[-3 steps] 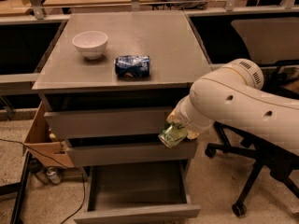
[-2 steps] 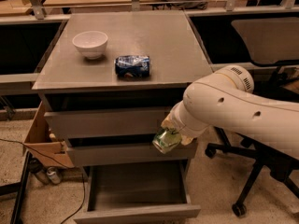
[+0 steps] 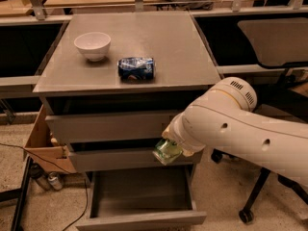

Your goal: Pick green can from bottom drawer and place on counter

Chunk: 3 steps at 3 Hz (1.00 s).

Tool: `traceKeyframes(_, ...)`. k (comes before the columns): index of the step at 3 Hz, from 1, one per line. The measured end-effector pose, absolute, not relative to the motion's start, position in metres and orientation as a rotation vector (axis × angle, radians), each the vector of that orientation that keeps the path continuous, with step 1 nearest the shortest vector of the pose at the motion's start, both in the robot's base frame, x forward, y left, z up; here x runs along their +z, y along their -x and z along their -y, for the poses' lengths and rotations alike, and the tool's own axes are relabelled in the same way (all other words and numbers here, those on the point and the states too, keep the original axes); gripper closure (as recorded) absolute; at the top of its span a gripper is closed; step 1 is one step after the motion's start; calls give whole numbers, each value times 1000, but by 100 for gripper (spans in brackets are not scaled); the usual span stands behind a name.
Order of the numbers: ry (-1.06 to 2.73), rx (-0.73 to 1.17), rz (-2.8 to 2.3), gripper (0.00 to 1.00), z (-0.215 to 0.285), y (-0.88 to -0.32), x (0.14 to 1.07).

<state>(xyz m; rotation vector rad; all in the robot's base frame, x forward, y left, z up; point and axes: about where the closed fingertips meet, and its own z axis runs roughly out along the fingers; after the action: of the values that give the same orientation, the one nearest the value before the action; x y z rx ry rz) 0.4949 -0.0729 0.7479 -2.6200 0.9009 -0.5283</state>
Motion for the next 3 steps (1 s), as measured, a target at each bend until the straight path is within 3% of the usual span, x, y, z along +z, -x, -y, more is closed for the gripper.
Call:
traceKeyframes(2, 2614, -786, -908, 100, 76, -490, 839)
traceKeyframes(3, 2645, -879, -902, 100, 88, -513, 882)
